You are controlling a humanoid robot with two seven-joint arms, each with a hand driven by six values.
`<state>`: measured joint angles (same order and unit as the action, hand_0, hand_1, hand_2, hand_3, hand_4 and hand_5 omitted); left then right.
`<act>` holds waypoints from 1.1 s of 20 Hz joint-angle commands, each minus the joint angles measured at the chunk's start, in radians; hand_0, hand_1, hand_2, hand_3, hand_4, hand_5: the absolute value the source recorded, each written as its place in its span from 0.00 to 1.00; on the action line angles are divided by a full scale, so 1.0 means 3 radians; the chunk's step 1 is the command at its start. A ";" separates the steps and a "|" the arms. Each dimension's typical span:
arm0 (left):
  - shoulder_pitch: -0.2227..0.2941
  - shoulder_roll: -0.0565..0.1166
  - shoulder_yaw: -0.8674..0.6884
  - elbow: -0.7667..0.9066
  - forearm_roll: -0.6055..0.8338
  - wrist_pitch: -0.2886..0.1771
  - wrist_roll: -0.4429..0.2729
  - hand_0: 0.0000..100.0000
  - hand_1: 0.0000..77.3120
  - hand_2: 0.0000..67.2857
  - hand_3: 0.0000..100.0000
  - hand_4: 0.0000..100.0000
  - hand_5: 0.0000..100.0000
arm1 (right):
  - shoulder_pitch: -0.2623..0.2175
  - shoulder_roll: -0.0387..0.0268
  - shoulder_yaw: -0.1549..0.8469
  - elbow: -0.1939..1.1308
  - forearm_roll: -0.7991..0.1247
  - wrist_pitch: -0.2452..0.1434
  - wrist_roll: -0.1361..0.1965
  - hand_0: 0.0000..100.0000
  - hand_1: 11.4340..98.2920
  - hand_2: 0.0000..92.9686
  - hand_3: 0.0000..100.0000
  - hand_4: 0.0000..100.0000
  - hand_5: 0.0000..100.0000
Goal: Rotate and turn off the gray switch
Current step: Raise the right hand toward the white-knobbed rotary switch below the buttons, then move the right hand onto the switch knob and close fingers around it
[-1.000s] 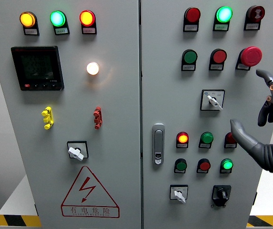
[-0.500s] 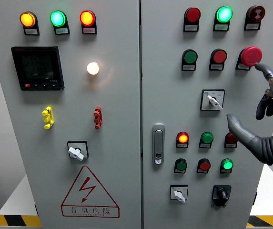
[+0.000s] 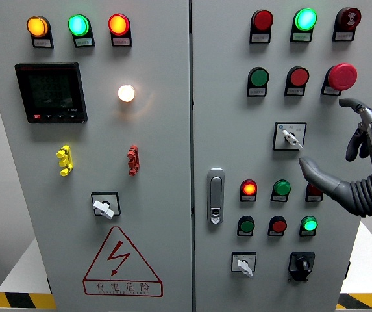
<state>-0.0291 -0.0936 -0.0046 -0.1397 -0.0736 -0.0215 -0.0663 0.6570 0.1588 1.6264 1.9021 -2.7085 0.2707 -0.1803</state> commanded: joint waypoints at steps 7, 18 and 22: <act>0.0000 0.0000 0.0000 0.0000 0.0000 0.0000 0.0001 0.00 0.00 0.19 0.18 0.10 0.12 | 0.0004 0.0002 -0.0006 -0.0112 0.0029 -0.0038 -0.0125 0.00 0.33 0.54 0.82 0.79 0.82; 0.0000 0.0000 0.0000 0.0000 0.0000 0.0000 0.0001 0.00 0.00 0.19 0.18 0.10 0.12 | 0.0111 -0.0003 -0.0022 -0.0419 0.0029 -0.0130 -0.0151 0.00 0.34 0.63 0.83 0.79 0.83; 0.0000 0.0000 0.0000 0.0000 0.0000 0.0000 0.0001 0.00 0.00 0.19 0.18 0.09 0.12 | 0.0157 -0.0003 -0.0068 -0.0491 0.0029 -0.0130 -0.0201 0.00 0.34 0.64 0.83 0.79 0.83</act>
<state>-0.0291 -0.0936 -0.0046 -0.1395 -0.0736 -0.0215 -0.0660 0.6988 0.1579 1.6133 1.7624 -2.6997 0.2316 -0.2293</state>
